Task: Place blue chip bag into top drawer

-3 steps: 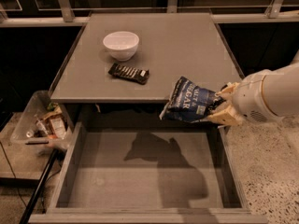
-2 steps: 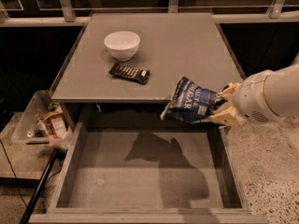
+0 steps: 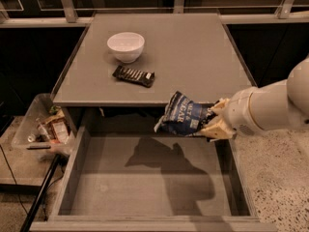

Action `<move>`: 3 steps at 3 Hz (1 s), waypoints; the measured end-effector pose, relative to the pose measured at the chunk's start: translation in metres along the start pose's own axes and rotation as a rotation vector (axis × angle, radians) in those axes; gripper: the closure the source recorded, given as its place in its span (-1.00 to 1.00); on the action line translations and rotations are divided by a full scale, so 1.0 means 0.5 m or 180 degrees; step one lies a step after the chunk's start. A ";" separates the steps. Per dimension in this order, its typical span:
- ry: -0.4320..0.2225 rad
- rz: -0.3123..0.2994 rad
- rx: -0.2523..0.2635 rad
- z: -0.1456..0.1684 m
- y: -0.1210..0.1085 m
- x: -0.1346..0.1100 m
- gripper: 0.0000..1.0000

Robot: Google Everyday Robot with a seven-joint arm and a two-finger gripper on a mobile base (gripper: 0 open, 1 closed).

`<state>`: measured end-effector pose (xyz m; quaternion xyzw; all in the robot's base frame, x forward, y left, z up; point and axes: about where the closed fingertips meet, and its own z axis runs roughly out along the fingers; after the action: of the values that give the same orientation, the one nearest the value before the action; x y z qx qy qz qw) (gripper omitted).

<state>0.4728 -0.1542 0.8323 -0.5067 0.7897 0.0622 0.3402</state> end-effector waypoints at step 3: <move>0.0065 0.0153 -0.0395 0.229 0.109 0.052 1.00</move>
Offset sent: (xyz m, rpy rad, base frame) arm -0.0124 0.0646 -0.1245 0.0476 0.1542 0.0690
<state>0.4742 -0.0971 0.7162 -0.5083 0.7997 0.1140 0.2985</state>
